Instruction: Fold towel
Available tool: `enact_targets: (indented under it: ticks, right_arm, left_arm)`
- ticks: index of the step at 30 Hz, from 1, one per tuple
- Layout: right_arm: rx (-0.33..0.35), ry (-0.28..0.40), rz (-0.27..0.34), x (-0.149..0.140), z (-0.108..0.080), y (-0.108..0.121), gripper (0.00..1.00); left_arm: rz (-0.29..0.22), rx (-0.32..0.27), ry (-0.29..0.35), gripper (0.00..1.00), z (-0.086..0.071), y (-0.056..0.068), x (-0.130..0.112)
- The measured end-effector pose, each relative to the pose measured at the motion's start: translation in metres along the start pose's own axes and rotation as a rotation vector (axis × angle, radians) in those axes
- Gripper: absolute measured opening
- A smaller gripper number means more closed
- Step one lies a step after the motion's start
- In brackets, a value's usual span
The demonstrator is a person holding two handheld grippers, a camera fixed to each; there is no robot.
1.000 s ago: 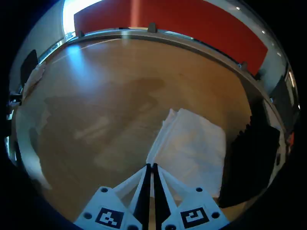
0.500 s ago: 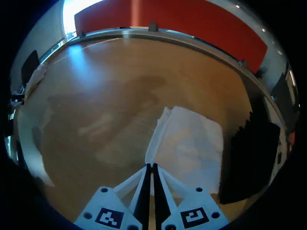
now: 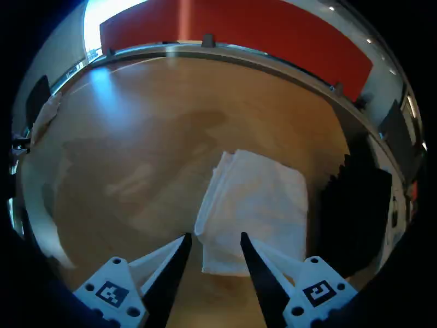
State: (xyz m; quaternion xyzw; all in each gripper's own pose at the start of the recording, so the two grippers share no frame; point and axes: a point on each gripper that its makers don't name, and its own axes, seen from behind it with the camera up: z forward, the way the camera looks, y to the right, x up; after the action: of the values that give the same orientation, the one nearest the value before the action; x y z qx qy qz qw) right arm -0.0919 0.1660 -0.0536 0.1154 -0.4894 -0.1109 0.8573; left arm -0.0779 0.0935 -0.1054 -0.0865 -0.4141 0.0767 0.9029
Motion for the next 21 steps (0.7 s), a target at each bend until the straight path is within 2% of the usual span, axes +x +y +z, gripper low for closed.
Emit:
enact_targets:
  ticks: [3,5,11,17,21]
  right_arm:
    - [-0.011,0.018,0.018,0.003,-0.004,0.003,0.95]
    - [-0.021,0.032,0.033,0.006,-0.007,0.006,1.00]
    - [-0.034,0.059,0.073,0.008,-0.016,0.011,1.00]
    - [-0.048,0.069,0.079,0.005,-0.022,0.014,1.00]
    - [-0.058,0.103,0.092,0.011,-0.028,0.015,1.00]
  left_arm:
    - [0.002,-0.001,0.004,0.93,-0.001,0.000,0.001]
    - [0.002,-0.001,0.006,0.94,-0.001,0.000,0.002]
    - [0.001,-0.003,0.011,0.93,-0.001,-0.001,0.004]
    - [0.005,-0.004,0.019,0.93,-0.002,-0.002,0.007]
    - [0.003,-0.003,0.022,0.93,-0.001,-0.002,0.009]
